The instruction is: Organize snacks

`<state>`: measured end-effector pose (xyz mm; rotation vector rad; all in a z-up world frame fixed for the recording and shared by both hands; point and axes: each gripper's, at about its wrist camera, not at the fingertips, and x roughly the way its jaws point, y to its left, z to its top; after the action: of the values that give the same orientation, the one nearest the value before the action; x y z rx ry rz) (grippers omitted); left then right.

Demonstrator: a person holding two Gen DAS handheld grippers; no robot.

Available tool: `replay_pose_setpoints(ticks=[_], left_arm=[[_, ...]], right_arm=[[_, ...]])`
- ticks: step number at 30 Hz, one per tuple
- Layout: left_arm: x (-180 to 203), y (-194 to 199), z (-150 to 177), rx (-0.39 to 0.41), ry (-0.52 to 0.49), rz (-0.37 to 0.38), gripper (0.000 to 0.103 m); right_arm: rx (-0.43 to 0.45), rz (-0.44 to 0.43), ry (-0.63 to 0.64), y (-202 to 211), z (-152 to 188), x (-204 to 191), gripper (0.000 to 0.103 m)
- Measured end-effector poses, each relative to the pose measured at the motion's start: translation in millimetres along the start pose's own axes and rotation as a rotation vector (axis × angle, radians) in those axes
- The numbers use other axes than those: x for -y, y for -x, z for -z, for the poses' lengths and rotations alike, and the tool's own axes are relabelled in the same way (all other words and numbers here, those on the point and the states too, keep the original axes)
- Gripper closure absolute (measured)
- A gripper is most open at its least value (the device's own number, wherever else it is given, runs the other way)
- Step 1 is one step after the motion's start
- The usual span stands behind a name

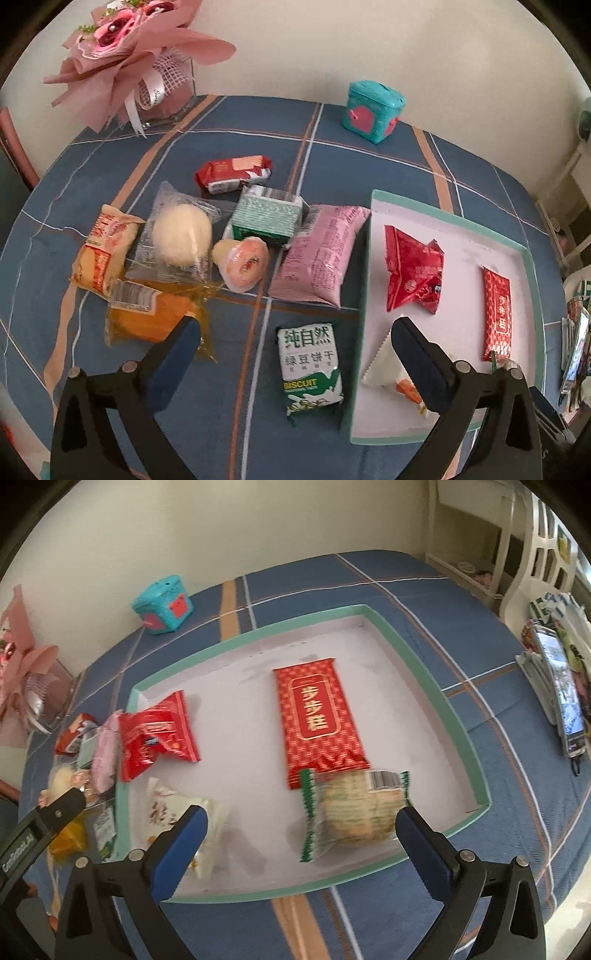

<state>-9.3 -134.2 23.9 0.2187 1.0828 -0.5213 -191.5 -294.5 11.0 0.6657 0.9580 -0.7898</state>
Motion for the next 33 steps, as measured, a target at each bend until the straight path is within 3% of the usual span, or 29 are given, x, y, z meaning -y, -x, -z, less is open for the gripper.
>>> replay_pose_setpoints(ticks=[8, 18, 29, 33], left_arm=[[-3.7, 2.9, -3.8, 0.01, -0.017, -0.039, 0.0], [-5.9, 7.1, -2.6, -0.007, -0.037, -0.007, 0.0], [-65.8, 16.5, -14.5, 0.032, 0.058, -0.044, 0.0], [-95.9, 17.1, -17.4, 0.034, 0.13, -0.014, 0.0]], right_arm=[[0.014, -0.023, 0.038, 2.3, 6.0, -11.5, 0.0], [0.027, -0.072, 0.061, 4.4, 11.3, -32.0, 0.0], [0.021, -0.128, 0.107, 3.0, 17.2, -76.6, 0.0], [0.018, -0.141, 0.15, 2.0, 22.0, -99.6, 0.0]])
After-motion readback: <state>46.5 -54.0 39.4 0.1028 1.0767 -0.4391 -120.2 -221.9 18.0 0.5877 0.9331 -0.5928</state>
